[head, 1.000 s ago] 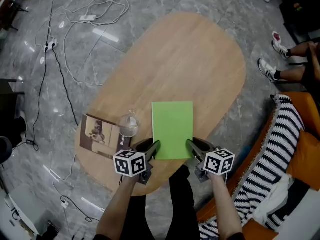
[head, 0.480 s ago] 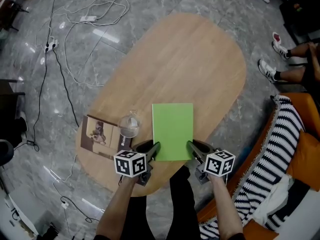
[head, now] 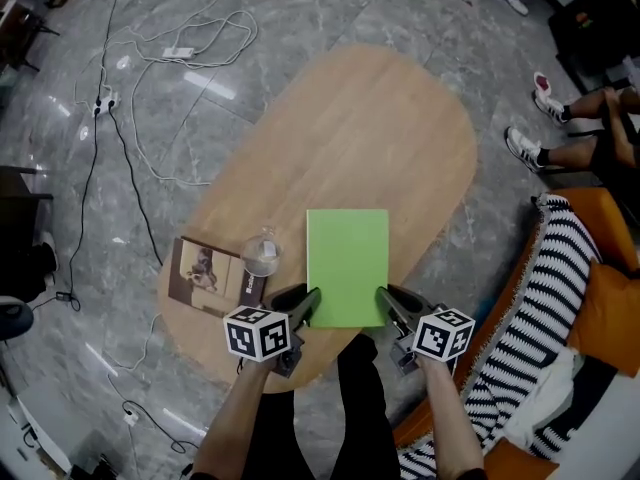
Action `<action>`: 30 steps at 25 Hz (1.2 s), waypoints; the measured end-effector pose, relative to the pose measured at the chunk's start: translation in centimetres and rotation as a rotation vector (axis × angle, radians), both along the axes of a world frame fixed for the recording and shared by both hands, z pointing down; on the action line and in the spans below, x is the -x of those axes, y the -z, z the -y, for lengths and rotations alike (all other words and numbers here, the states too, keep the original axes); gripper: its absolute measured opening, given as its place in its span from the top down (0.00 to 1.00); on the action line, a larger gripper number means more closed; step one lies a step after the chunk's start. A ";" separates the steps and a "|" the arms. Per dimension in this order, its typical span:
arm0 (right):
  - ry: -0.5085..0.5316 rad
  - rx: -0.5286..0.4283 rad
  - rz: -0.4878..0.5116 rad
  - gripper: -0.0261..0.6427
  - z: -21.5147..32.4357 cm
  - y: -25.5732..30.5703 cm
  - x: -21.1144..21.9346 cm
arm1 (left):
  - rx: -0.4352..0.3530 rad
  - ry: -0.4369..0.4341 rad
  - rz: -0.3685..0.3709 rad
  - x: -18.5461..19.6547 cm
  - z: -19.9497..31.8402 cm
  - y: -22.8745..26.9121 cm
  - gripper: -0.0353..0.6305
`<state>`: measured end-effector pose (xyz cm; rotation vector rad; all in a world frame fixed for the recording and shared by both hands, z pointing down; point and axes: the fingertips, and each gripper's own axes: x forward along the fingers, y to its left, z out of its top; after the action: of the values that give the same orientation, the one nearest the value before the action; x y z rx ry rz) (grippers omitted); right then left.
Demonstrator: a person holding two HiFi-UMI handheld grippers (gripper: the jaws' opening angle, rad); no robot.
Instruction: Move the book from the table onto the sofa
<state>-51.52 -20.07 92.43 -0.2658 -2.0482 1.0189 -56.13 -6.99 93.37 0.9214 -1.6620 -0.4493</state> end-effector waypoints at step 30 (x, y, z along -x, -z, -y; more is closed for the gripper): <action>-0.144 -0.017 0.270 0.84 -0.7 35.4 -5.5 | -0.114 -0.105 0.273 -3.0 0.3 36.1 0.76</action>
<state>-46.02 -19.32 57.03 -0.2614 -2.3462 1.1005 -53.12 -7.32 57.29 1.1907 -1.8372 -0.3615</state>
